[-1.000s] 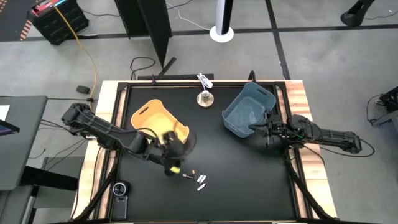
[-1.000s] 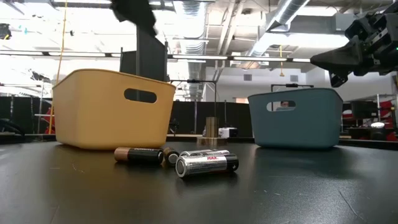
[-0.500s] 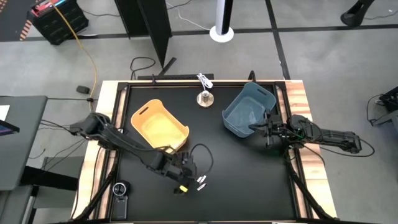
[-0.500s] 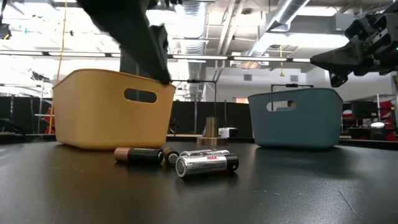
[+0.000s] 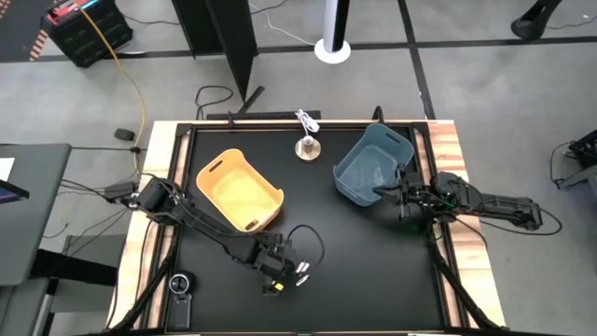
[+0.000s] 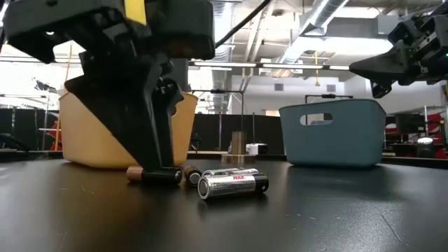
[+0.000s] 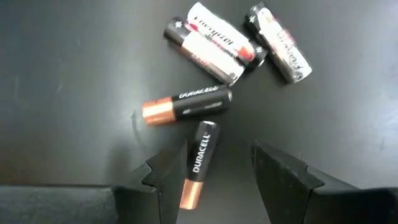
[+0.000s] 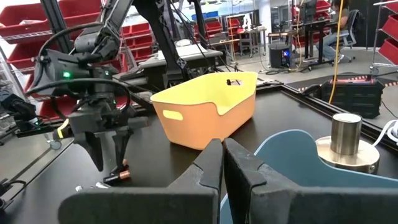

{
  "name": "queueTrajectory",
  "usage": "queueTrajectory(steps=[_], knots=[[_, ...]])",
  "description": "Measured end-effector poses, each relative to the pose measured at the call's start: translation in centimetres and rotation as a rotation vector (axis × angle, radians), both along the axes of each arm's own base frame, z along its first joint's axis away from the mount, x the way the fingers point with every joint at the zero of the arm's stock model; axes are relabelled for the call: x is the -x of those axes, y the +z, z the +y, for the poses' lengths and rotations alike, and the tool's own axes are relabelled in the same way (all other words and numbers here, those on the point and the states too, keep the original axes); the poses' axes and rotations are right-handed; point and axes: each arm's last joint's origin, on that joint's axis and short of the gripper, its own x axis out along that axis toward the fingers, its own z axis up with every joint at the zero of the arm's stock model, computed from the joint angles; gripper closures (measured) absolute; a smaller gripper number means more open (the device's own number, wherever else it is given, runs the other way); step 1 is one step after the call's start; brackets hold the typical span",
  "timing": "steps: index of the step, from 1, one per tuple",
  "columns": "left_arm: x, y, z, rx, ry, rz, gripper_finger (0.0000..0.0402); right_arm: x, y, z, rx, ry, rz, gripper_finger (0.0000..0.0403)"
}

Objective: Sort batteries
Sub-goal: Put the black battery into the yellow bin

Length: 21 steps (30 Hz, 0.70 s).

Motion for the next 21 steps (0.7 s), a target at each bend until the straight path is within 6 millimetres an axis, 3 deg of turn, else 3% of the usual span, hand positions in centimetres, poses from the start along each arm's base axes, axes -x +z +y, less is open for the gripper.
queueTrajectory(steps=[16,21], knots=[[0.3,-1.8,0.4,-0.053,0.042,0.083,0.023,0.0,0.0,0.0,-0.001,0.002,0.001,0.0368],[0.3,-2.0,0.4,-0.069,0.055,0.086,0.0268,0.0,0.0,0.0,-0.001,0.002,0.001,0.0368]])
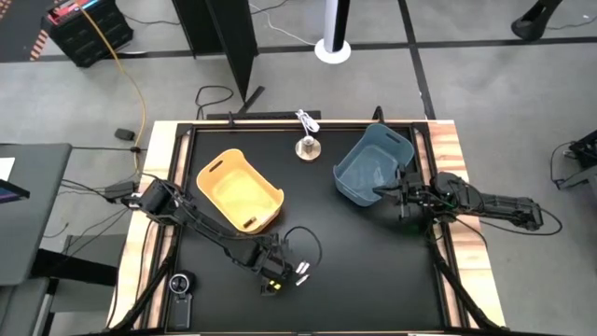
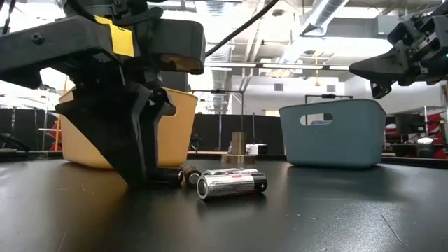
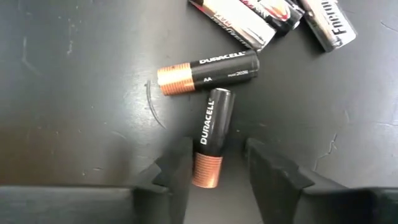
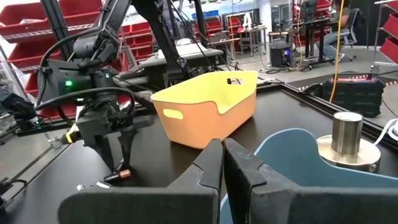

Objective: Sort batteries
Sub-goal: Put the black battery into the yellow bin

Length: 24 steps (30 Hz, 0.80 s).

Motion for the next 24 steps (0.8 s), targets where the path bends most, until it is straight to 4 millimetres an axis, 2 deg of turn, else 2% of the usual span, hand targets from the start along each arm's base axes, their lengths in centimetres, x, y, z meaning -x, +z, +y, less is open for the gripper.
queueTrajectory(steps=[7,16,24], knots=[[0.1,-0.1,0.0,-0.007,-0.002,0.006,0.036,0.0,0.0,0.0,0.0,0.0,-0.001,0.0368],[0.0,-0.1,0.0,-0.008,0.0,0.008,0.0362,0.0,0.0,0.0,0.001,0.0,-0.001,0.0368],[-0.7,1.5,-0.3,-0.025,-0.02,0.029,0.0362,0.0,0.0,0.0,0.001,0.0,-0.001,0.0368]])
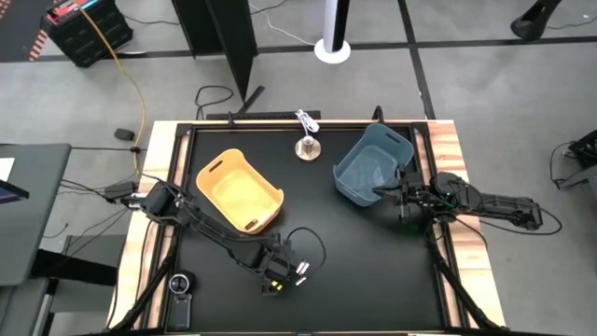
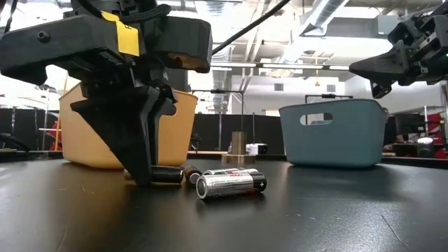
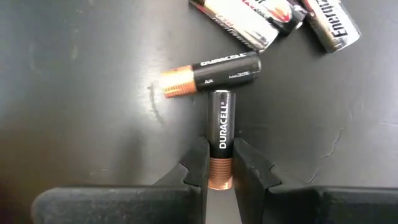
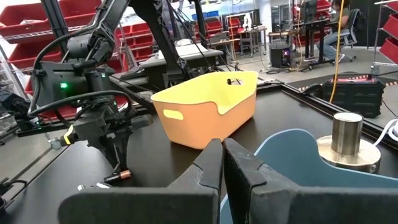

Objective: Sort batteries
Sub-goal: Put the black battery into the yellow bin

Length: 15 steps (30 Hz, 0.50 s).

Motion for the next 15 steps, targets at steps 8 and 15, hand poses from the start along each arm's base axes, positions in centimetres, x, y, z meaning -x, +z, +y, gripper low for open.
queueTrajectory(steps=[8,15], knots=[[-0.3,2.1,-0.2,-0.036,0.003,0.023,0.0362,0.0,0.0,0.0,0.0,0.0,0.0,0.0368],[-0.4,4.2,-0.4,-0.062,0.006,0.046,0.0362,0.0,0.0,0.0,0.0,0.0,0.0,0.0368]])
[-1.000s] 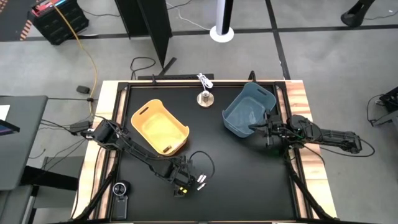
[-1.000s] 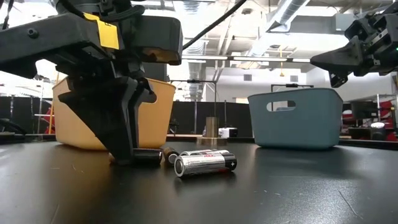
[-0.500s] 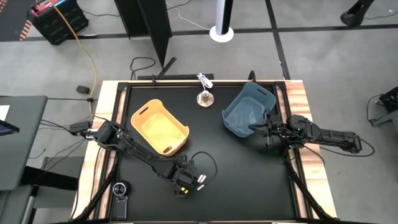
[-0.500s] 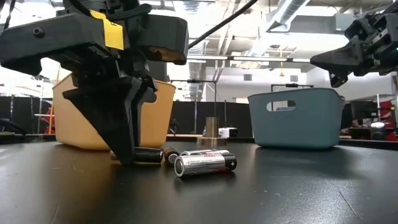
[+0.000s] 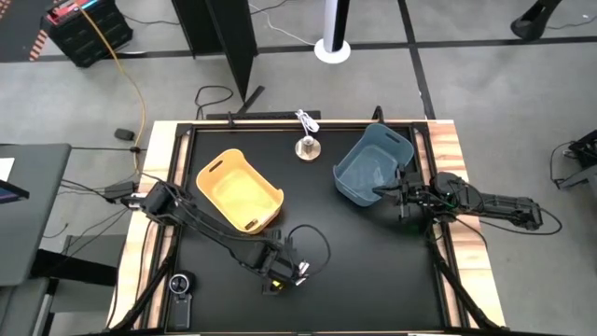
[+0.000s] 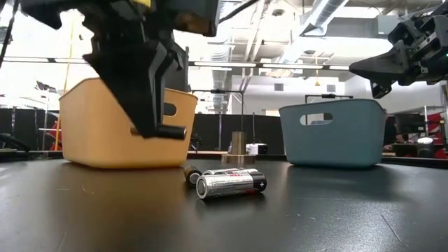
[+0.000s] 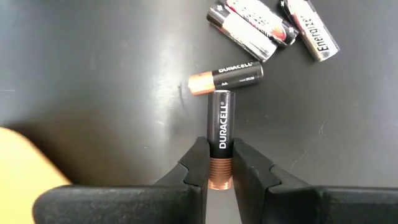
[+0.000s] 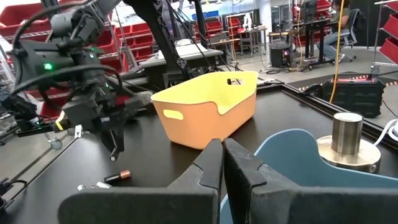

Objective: Sort batteries
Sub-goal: Put the black battery into the yellow bin

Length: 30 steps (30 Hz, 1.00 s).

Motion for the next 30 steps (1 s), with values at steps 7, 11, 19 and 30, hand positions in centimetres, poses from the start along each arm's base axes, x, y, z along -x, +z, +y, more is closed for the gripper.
queueTrajectory(steps=[7,11,19,30], knots=[[0.4,3.2,0.1,-0.08,0.012,0.013,0.0362,0.0,0.0,0.0,0.0,0.0,0.0,0.0368],[1.3,5.5,0.5,-0.108,0.039,-0.047,0.0362,0.0,0.0,0.0,0.0,0.0,0.0,0.0368],[4.3,10.3,2.6,-0.169,0.133,-0.133,0.0362,0.0,0.0,0.0,-0.001,0.0,0.0,0.0368],[6.8,13.5,7.9,-0.187,0.35,-0.092,0.0362,0.0,0.0,0.0,-0.001,0.0,0.0,0.0368]])
